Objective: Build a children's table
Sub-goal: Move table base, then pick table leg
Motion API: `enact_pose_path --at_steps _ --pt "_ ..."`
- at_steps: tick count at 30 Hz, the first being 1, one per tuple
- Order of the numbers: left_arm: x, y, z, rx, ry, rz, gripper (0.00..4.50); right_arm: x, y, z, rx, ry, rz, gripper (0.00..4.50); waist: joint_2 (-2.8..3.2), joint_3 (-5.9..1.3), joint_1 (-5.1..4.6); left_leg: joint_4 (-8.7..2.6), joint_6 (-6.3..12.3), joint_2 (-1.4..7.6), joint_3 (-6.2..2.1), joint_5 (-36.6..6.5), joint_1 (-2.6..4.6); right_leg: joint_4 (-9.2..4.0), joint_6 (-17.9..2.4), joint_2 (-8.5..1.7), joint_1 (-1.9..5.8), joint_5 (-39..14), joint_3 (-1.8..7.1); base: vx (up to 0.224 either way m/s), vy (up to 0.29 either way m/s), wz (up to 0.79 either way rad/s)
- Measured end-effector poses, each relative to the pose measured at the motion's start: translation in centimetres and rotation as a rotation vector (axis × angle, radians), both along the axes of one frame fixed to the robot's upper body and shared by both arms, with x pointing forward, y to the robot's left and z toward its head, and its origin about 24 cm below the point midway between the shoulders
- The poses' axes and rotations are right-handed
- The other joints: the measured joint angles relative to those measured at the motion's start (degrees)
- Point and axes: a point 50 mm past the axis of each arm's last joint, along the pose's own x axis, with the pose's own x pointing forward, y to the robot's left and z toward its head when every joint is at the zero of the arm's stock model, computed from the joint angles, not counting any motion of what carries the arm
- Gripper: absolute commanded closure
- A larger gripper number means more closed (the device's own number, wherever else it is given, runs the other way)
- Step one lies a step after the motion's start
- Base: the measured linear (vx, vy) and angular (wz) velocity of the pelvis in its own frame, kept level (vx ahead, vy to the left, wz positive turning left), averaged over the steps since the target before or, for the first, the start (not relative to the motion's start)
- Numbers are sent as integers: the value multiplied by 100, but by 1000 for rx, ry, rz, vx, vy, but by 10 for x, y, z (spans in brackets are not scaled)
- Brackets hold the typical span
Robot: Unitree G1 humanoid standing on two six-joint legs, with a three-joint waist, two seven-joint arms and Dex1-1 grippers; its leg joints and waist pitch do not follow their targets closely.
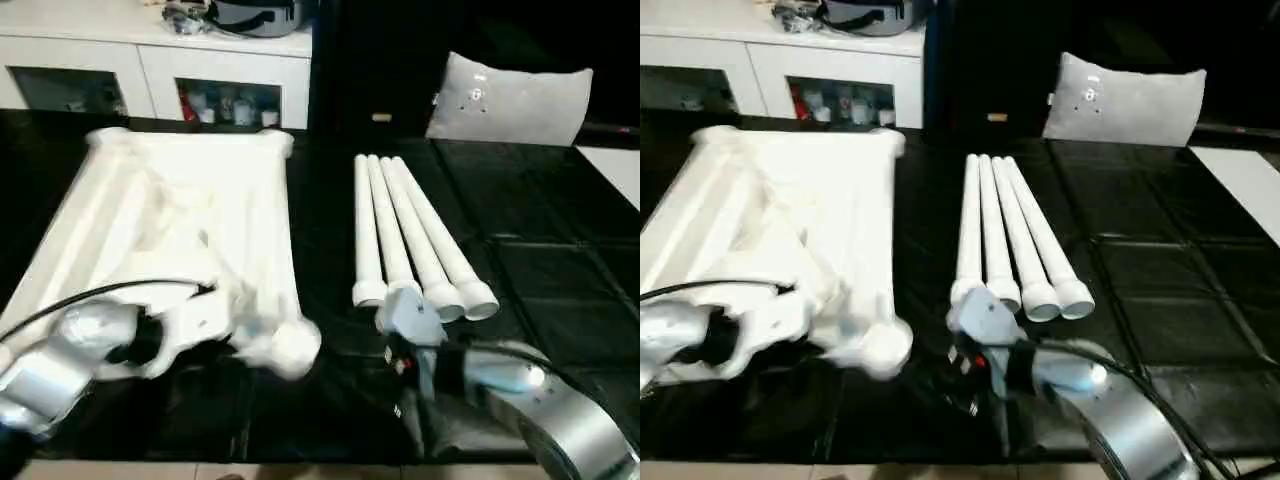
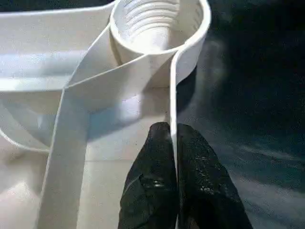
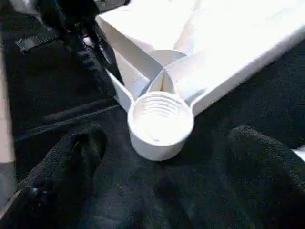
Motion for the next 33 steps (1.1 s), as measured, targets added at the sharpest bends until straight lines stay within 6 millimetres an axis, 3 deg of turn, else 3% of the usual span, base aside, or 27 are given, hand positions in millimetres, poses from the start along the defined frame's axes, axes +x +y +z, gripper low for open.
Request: enact_pose_path --at_steps 11,15,23,26,29,31,33 --pt "15 -4 -2 -15 -52 26 448 27 -1 15 56 -62 -203 0 -7 0 44 -2 -3 19 26 3 -11 -3 0 5 -12 -2 0 0 0 0" --pt "16 -10 -2 -49 -64 42 394 40 1 20 84 -76 -289 0 -11 3 72 0 -3 24 48 4 -13 2 0 2 -21 -1 7 0 0 0" --pt "15 -20 24 -183 -115 60 349 66 -4 36 87 -128 -475 0 -13 2 48 -3 -18 35 67 12 -11 4 1 3 -25 -1 8 0 0 0" --pt "12 -24 30 -200 -122 68 311 78 -5 41 48 -142 -579 0 -12 2 21 -5 -25 38 68 17 -10 7 1 5 -25 -1 8 0 0 0" --pt "8 -29 38 -240 -135 87 302 93 -13 39 -64 -85 -737 0 -10 4 5 -7 -56 38 68 35 -9 9 2 6 -25 0 9 0 0 0" --pt "4 -30 42 -265 -128 121 265 97 -13 33 -65 29 -772 0 -10 4 7 -9 -57 39 68 35 -9 10 2 7 -27 0 9 0 0 0" --pt "1 -37 48 -288 -129 119 266 100 -7 28 -67 93 -773 0 -13 4 13 -14 -59 40 68 37 -12 9 2 8 -31 0 8 0 0 0"
